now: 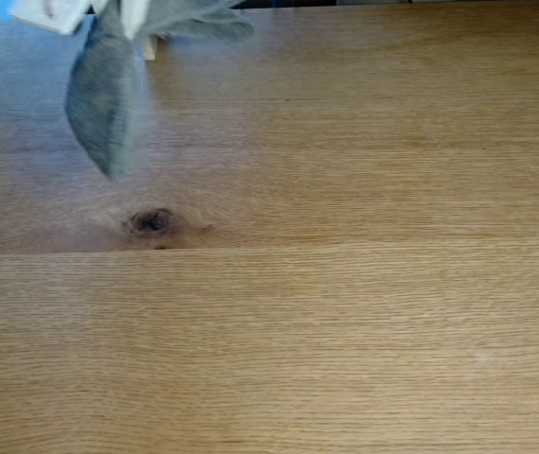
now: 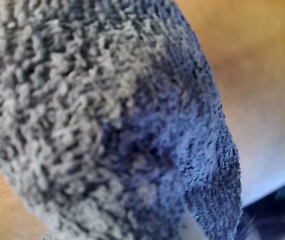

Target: Clean the area in front of the robot

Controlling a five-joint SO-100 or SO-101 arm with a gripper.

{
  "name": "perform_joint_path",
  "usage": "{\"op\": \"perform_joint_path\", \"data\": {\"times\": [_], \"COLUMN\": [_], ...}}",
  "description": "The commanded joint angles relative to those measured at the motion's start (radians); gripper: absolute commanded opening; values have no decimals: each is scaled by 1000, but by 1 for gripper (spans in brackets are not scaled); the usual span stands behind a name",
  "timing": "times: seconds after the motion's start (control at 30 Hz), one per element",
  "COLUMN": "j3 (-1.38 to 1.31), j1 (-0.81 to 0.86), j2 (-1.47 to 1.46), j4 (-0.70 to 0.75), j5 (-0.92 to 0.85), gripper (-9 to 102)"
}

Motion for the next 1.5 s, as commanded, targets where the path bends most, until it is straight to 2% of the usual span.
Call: {"op": "perform_joint_path", "data": {"times": [0.0,0.17,0.27,0.47,0.5,0.6,0.67,0.9,1.1,1.2,1.37,1.47], "j3": [77,259,348,489,508,554,574,588,589,591,591,591], "j1": [172,272,290,299,302,307,296,219,115,12,-195,-295], "j2": [63,-61,-140,-229,-235,-242,-233,-101,63,152,242,275], "j4": [-49,-319,-518,-819,-862,-965,-1011,-1058,-1057,-1000,-940,-928], "j5": [8,-9,-29,-141,-160,-202,-224,-230,-210,-198,-181,-156], "gripper": [0,0,0,0,1,17,19,32,35,29,12,7]}}
